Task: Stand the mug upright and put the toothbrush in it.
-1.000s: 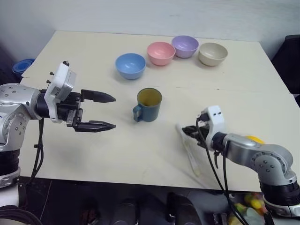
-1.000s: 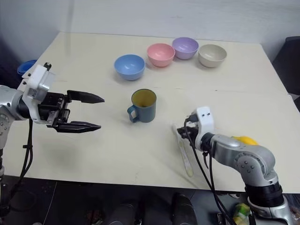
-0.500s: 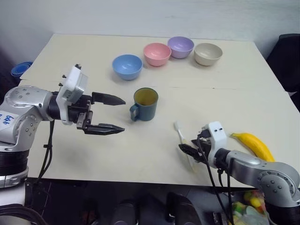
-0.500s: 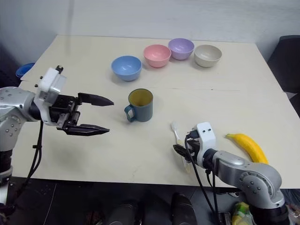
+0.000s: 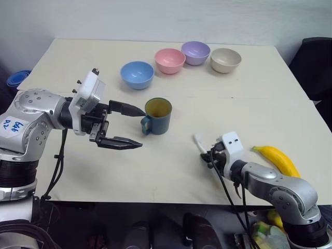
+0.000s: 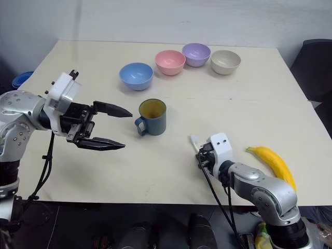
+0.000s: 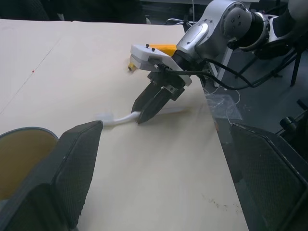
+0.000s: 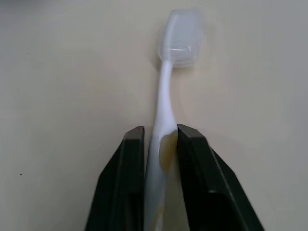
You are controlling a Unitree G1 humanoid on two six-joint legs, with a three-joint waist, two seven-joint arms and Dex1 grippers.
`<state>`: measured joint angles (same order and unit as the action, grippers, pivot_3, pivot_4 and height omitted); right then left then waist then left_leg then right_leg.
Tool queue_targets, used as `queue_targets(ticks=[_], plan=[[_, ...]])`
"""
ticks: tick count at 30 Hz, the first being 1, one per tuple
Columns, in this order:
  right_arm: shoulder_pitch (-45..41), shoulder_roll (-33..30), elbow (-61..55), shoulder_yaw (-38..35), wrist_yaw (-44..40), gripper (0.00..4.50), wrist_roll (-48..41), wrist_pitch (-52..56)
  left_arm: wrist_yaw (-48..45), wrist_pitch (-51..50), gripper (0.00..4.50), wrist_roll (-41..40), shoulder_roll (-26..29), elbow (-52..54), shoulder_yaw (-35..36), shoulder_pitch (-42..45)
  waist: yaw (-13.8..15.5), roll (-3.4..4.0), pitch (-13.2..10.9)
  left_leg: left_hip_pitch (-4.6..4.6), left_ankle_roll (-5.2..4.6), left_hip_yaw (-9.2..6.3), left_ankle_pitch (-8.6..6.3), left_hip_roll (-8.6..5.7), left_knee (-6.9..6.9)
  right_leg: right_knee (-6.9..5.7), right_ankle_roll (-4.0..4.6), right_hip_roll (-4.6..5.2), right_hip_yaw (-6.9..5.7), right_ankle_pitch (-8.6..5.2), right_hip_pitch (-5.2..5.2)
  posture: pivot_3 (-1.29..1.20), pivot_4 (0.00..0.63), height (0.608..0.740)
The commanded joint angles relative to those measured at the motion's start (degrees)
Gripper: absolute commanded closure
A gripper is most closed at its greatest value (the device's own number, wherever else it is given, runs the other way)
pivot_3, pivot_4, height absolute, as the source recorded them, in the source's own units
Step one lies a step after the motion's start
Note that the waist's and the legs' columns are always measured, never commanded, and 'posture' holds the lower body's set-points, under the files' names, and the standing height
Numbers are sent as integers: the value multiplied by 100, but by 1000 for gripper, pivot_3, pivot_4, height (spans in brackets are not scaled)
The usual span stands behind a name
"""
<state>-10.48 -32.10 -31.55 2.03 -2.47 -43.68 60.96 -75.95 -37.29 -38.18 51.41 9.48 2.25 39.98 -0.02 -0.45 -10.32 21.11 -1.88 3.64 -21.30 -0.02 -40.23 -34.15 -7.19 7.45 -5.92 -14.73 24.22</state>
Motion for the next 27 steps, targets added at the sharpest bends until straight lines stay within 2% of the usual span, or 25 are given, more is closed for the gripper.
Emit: queue_targets(ticks=[1, 4, 6, 11, 15, 18, 24, 27], plan=[[5, 143, 192, 171, -200, 4313, 493, -438, 231, 29, 0, -34, 63, 98, 357, -198, -15, 0, 0, -1, 0, 0, 0, -1, 1, 0, 0, 0, 1, 0, 0, 0, 150, 740], [-444, 526, 533, 22, -274, 4313, 745, -962, 627, -14, 0, -44, 57, 66, 711, -459, -58, 1, -1, -4, 1, 4, 0, 0, 3, -2, 0, -3, 3, 0, 1, 0, 150, 740], [-1035, 920, 906, -67, -288, 4313, 972, -1489, 903, -199, 0, -259, 64, 215, 1106, -722, -92, 6, -4, 3, 4, 4, 4, 2, 2, -10, 1, 0, 6, 0, 12, 0, 150, 740], [-2994, 2002, 2297, -353, -341, 4313, 1281, -2629, 1366, -429, 0, -456, 199, 469, 1973, -1403, -176, 25, -15, 12, 8, 5, 6, 1, 13, -22, 9, 5, 7, -4, 35, 0, 150, 740], [-4170, 2739, 3337, -525, -574, 4313, 1247, -3250, 1584, -485, 0, -515, 300, 410, 2424, -1608, -188, 30, -18, 9, 17, -7, 2, 5, 19, -39, 26, 3, -13, -13, 39, 0, 150, 740], [-4580, 3171, 3710, -473, -888, 4313, 1133, -3322, 1675, -482, 0, -519, 335, 435, 2526, -1666, -193, 31, -18, 9, 17, -13, 2, 0, 18, -48, 28, 7, -17, -14, 36, 0, 150, 740], [-4636, 3803, 4138, -170, -1327, 4313, 1356, -3618, 1838, -529, 0, -637, 348, 599, 2610, -1754, -217, 33, -19, 6, 17, -12, 2, -3, 17, -53, 28, 9, -17, -15, 36, 0, 150, 740], [-4671, 4077, 4616, 7, -1556, 4313, 1638, -4092, 1916, -538, 0, -685, 356, 664, 2613, -1781, -254, 33, -19, 3, 19, -12, 3, -2, 17, -58, 30, 8, -17, -15, 36, 0, 150, 740]])
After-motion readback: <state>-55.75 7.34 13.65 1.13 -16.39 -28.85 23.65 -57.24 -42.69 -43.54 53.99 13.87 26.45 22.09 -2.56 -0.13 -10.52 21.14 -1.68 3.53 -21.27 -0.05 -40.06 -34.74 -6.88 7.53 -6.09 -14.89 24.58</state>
